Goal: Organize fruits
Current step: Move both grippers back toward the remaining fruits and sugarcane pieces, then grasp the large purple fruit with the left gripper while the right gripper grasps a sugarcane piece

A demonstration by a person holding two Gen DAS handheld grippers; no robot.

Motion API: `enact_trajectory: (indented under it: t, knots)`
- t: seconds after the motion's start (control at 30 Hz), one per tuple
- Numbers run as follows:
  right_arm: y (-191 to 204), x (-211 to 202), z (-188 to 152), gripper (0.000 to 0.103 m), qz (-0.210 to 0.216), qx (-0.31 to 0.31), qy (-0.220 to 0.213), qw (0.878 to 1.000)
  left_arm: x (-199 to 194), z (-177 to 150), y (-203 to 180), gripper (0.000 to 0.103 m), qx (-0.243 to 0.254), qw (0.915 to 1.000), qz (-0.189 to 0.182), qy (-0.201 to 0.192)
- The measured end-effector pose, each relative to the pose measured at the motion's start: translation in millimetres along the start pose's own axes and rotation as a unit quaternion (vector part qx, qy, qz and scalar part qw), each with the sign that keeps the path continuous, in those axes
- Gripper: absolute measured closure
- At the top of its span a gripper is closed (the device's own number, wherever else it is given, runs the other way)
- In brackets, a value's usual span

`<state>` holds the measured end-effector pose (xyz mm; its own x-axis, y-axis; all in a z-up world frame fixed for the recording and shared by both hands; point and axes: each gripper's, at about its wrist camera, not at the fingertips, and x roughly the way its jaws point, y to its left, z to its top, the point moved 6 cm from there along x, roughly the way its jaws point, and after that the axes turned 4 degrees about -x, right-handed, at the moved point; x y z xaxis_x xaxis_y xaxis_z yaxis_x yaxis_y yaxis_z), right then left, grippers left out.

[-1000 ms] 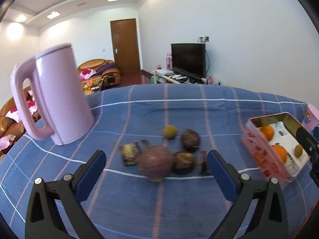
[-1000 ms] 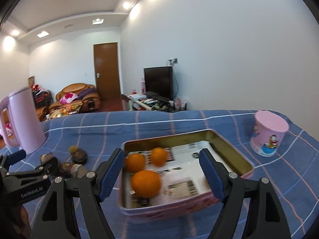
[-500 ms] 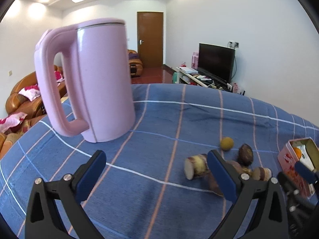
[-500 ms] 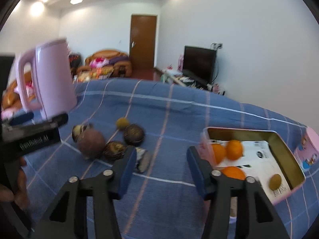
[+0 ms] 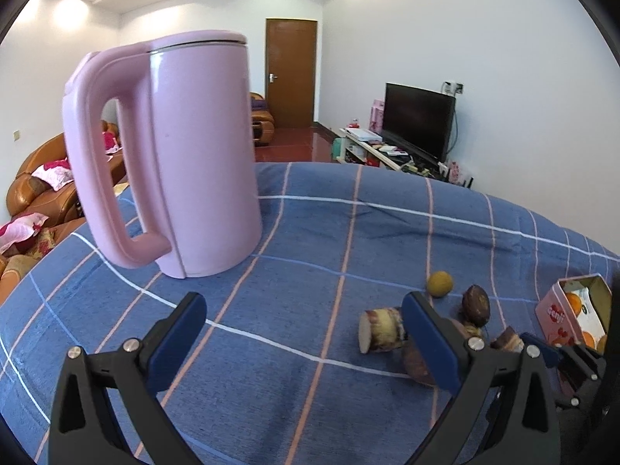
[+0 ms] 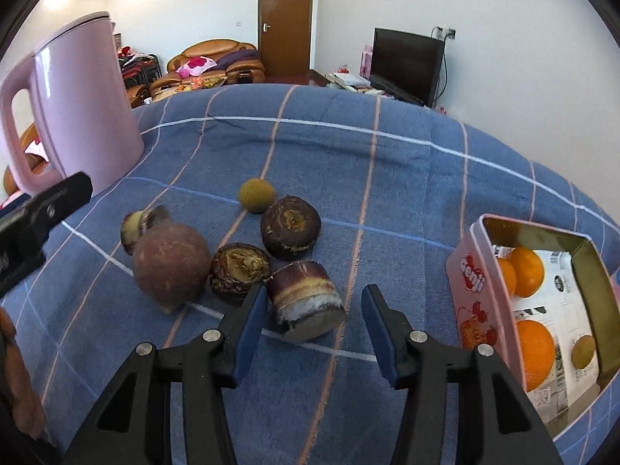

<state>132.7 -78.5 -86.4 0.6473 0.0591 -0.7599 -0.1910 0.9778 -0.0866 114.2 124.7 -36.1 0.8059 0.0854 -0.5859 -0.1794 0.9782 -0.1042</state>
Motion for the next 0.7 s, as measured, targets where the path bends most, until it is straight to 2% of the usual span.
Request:
enact_trajectory:
  t: [0.03,0.17,0.3,0.33,0.4,0.57,0.7]
  knots:
    - [0,3,-1,0.065,0.011,0.004,0.006,1.0,0,-1,-2,0.0,0.002,1.0,-0.005,0.001]
    - [-5,-5,-3,0.065,0.028,0.025,-0.012,0.999,-2,-2,-10,0.0,0.008,0.9992,-0.039,0.001]
    - [-11,-43,-7,0.065,0.052,0.041,-0.092,0.994,-8,-5,-24,0.002,0.018,0.9959,-0.089,-0.004]
    - [-12,-56,-11,0.065,0.047,0.038,-0.116,0.991,-9,-7,-29,0.004,0.025,0.9947,-0.1,-0.004]
    - [-13,-68,-15,0.065,0.039,0.03,-0.135,0.99,-9,-11,-42,0.008,0.047,0.9919,-0.118,0.0]
    - [-18,-83,-25,0.065,0.027,0.032,-0.148,0.988,3,-24,-69,0.021,0.093,0.9872,-0.126,0.033]
    - [-19,-78,-28,0.065,0.035,0.041,-0.138,0.989,14,-29,-80,0.031,0.086,0.9854,-0.131,0.067]
